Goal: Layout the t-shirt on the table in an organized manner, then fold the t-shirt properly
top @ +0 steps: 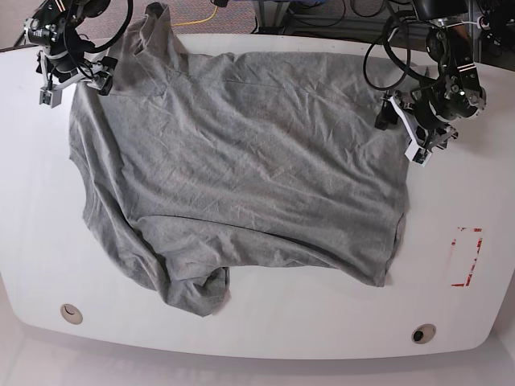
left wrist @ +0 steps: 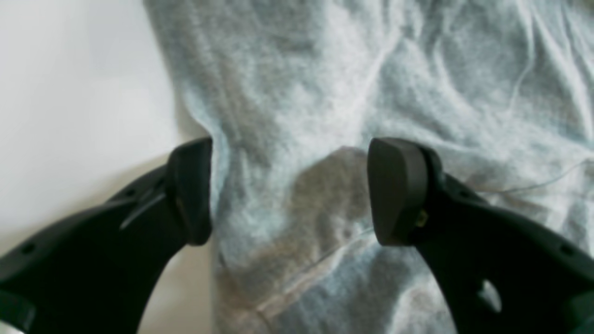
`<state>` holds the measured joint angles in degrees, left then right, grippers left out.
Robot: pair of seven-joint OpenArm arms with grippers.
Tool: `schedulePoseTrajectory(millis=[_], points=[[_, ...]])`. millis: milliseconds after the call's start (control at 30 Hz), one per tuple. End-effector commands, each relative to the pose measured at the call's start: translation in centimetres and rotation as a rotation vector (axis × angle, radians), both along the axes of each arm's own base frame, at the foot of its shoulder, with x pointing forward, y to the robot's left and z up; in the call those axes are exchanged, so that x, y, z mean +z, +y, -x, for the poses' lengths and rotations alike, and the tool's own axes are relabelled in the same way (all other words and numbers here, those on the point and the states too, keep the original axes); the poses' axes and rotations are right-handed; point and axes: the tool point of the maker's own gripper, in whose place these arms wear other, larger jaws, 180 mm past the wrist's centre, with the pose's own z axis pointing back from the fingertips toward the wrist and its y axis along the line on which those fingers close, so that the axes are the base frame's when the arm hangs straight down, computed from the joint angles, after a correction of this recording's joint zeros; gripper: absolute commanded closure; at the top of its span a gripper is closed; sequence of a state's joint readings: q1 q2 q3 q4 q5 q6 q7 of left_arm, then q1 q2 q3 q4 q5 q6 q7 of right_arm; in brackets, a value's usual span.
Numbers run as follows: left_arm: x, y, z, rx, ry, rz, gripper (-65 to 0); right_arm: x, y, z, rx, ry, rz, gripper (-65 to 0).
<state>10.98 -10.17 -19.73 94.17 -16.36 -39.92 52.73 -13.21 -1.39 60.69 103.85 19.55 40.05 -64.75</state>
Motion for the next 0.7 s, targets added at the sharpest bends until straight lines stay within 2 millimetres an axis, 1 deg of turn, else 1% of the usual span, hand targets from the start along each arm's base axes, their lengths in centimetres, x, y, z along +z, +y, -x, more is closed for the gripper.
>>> schedulePoseTrajectory(millis=[0, 133, 400, 667], points=[[1.8, -0.1, -1.2, -0.010, -0.069, 0.009, -44.7, 1.0, -0.6, -0.7, 0.002, -0.036, 0.027, -59.9], [3.0, -0.7, -1.6, -0.022, -0.107, 0.029, -44.7, 1.0, -0.6, -0.7, 0.002, -0.038, 0.026, -59.9], [3.0, -1.7, -1.6, -0.056, -0.106, 0.033, -44.6, 1.0, -0.6, -0.7, 0.003, -0.038, 0.026, -59.9], [2.7, -1.7, -1.5, -0.055, -0.098, 0.034, -44.6, 1.1, -0.6, -0.8, 0.004, -0.039, 0.027, -59.9]])
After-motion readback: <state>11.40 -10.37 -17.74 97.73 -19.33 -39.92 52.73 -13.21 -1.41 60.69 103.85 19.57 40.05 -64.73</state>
